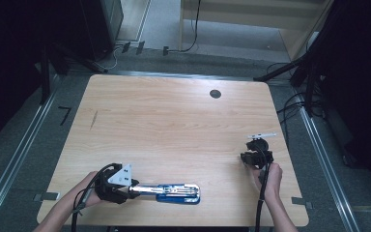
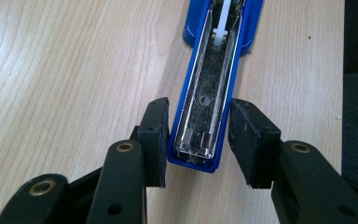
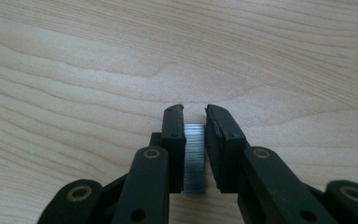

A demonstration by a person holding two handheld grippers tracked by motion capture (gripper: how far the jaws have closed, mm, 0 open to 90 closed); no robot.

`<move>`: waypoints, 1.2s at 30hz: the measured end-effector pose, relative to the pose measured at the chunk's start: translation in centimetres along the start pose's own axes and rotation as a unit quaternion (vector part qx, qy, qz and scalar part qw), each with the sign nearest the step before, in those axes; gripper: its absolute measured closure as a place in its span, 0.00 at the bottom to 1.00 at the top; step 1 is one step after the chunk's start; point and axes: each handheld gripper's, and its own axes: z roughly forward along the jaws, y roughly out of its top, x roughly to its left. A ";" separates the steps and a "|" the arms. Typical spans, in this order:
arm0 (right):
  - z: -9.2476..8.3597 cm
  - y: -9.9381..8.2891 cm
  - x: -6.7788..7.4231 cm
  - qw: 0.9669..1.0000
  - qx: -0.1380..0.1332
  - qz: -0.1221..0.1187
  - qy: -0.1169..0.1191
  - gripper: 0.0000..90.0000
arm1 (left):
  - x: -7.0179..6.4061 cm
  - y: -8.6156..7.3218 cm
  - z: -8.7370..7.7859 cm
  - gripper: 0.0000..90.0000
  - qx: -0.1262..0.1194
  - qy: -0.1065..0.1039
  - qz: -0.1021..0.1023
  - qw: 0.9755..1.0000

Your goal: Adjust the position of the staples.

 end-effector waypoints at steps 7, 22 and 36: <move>0.0 0.0 0.1 1.000 0.001 -0.005 -0.001 0.88 | 0.0 0.0 0.0 0.67 0.000 0.000 0.000 1.000; 0.0 -0.1 -0.2 1.000 0.002 -0.018 0.002 0.88 | 0.0 0.0 0.0 0.67 0.000 0.000 0.001 1.000; -1.5 0.0 0.4 0.999 -0.013 -0.042 0.022 0.88 | 0.0 0.0 0.0 0.67 0.003 0.002 0.002 1.000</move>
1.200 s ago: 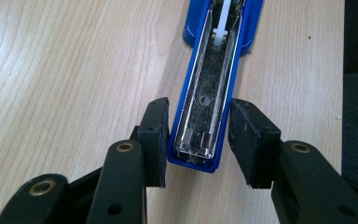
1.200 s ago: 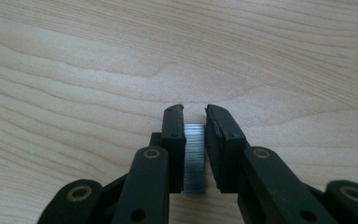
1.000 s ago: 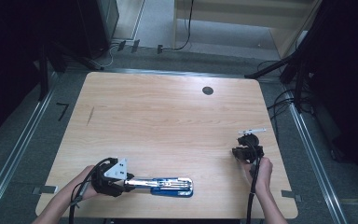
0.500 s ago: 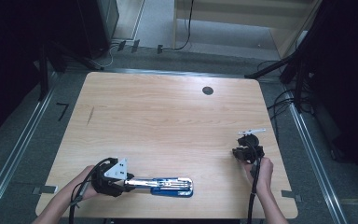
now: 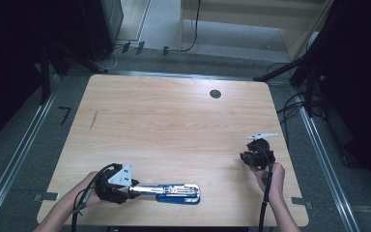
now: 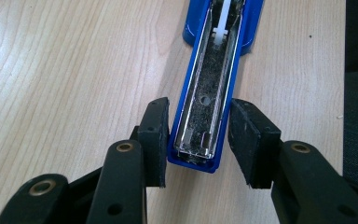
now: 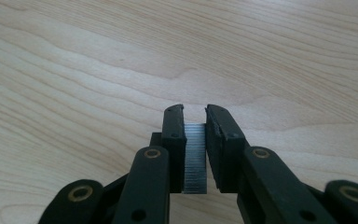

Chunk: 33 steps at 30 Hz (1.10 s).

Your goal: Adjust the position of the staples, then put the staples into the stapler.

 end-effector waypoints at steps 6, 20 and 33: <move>-0.5 0.1 0.8 1.000 -0.002 -0.015 0.012 0.88 | 0.1 0.0 0.1 0.67 0.000 -0.002 0.001 1.000; -1.5 0.4 2.8 0.998 -0.006 -0.049 0.034 0.88 | 0.1 0.0 0.2 0.67 0.000 -0.003 0.003 1.000; -1.9 0.7 4.9 0.995 -0.009 -0.084 0.058 0.88 | 0.1 0.0 0.2 0.67 0.000 -0.003 0.003 1.000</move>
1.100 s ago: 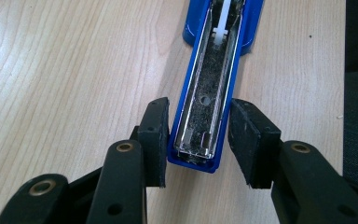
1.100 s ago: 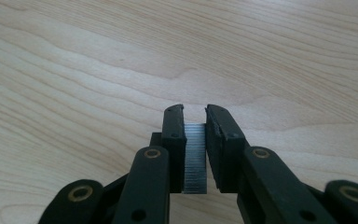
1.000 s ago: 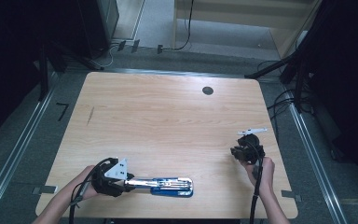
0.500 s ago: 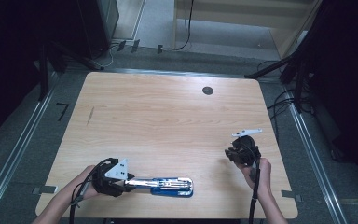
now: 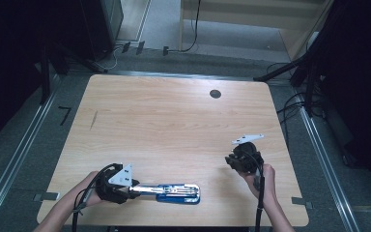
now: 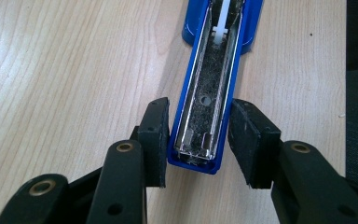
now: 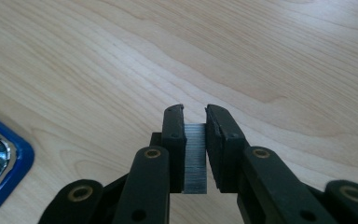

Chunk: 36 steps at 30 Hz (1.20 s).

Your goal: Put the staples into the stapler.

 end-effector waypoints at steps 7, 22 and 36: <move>-0.2 0.2 1.2 1.000 -0.002 -0.020 0.010 0.88 | 0.0 0.0 0.0 0.67 0.000 0.000 0.001 1.000; 0.0 0.9 4.3 0.996 -0.009 -0.073 0.057 0.88 | 0.1 0.0 0.0 0.67 0.000 -0.002 0.002 1.000; 0.7 1.5 7.5 0.986 -0.010 -0.131 0.106 0.88 | 0.1 0.0 0.0 0.67 0.000 -0.001 0.003 1.000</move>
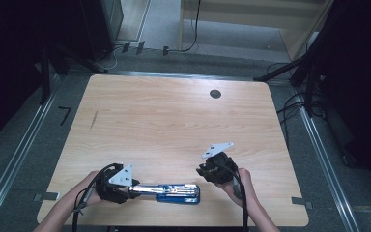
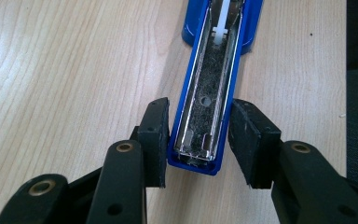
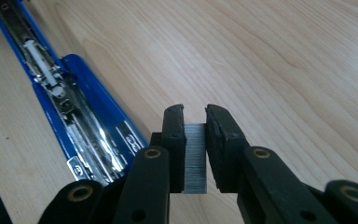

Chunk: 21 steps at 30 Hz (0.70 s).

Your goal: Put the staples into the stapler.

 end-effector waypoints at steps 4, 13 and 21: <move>0.4 0.3 0.7 1.000 0.000 -0.021 0.014 0.88 | 0.0 0.0 0.0 0.67 0.000 -0.001 0.001 1.000; 1.1 0.8 2.0 0.997 0.000 -0.059 0.047 0.88 | 0.0 0.0 0.1 0.67 0.000 -0.001 0.004 1.000; 1.4 1.1 2.9 0.991 -0.005 -0.108 0.078 0.88 | 0.1 0.0 0.1 0.66 0.001 0.000 0.004 1.000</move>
